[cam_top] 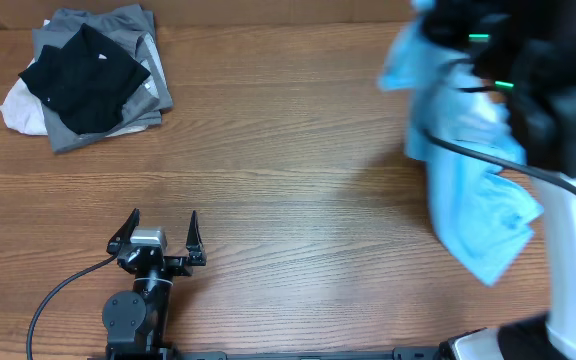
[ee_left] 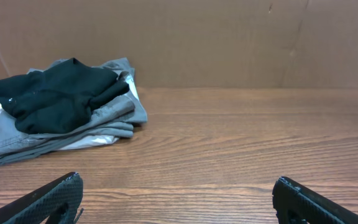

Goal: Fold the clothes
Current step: 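Lift the blue T-shirt with the right gripper and drop it mid-table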

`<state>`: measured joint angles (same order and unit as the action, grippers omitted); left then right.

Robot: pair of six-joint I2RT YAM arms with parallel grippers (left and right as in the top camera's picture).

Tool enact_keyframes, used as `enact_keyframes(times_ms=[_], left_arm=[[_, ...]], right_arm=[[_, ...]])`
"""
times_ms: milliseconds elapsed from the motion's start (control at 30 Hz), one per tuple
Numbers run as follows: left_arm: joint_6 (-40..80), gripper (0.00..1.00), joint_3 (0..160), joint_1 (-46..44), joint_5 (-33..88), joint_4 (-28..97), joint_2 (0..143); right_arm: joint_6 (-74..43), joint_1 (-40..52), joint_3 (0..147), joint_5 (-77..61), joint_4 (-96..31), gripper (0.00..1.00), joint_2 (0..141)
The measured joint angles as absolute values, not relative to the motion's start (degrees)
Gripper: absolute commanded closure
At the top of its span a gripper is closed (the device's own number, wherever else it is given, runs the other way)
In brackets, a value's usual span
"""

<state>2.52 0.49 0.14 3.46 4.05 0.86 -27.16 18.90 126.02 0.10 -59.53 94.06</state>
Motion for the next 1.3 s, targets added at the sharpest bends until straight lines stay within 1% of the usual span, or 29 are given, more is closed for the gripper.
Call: enact_keyframes(times_ms=[200, 367, 433, 467, 500, 533, 567, 600, 633, 833, 1000, 1133, 1300], left_arm=[[2.5, 0.0, 0.5, 0.1, 3.5, 4.1, 0.9], [2.5, 0.0, 0.5, 0.1, 3.5, 4.1, 0.9], [2.5, 0.0, 0.5, 0.1, 3.5, 4.1, 0.9], [2.5, 0.0, 0.5, 0.1, 3.5, 4.1, 0.9], [2.5, 0.0, 0.5, 0.1, 3.5, 4.1, 0.9], [2.5, 0.0, 0.5, 0.1, 3.5, 4.1, 0.9], [2.5, 0.0, 0.5, 0.1, 3.5, 4.1, 0.9], [2.5, 0.0, 0.5, 0.1, 3.5, 4.1, 0.9], [2.5, 0.0, 0.5, 0.1, 3.5, 4.1, 0.9], [2.5, 0.0, 0.5, 0.1, 3.5, 4.1, 0.9], [2.5, 0.0, 0.5, 0.1, 3.5, 4.1, 0.9], [2.5, 0.0, 0.5, 0.1, 3.5, 4.1, 0.9], [2.5, 0.0, 0.5, 0.1, 3.5, 4.1, 0.9]], right_arm=[[-28.1, 30.5, 126.0, -9.2, -58.0, 0.96, 106.5], [-28.4, 38.9, 126.0, -13.5, -56.7, 0.95, 114.6], [-28.5, 41.7, 126.0, -14.3, -56.6, 0.86, 116.5], [-28.2, 43.0, 126.0, -14.7, -56.6, 0.85, 117.1], [-27.9, 44.2, 126.0, -15.1, -56.6, 0.8, 117.4], [-27.5, 45.2, 126.0, -15.3, -56.6, 0.72, 117.4], [-27.3, 45.8, 126.0, -15.6, -56.5, 0.59, 117.4], [-27.2, 46.3, 126.0, -15.8, -56.3, 0.39, 117.3], [-26.6, 46.4, 126.0, -16.0, -56.2, 0.32, 117.3], [-24.1, 42.9, 126.5, -14.2, -60.9, 0.23, 116.7], [-23.6, 35.7, 128.4, -6.7, -70.1, 0.01, 112.5], [-23.3, 28.6, 129.7, -2.2, -78.1, 0.0, 103.8], [-22.3, 24.5, 131.2, -0.6, -87.5, 0.0, 95.7]])
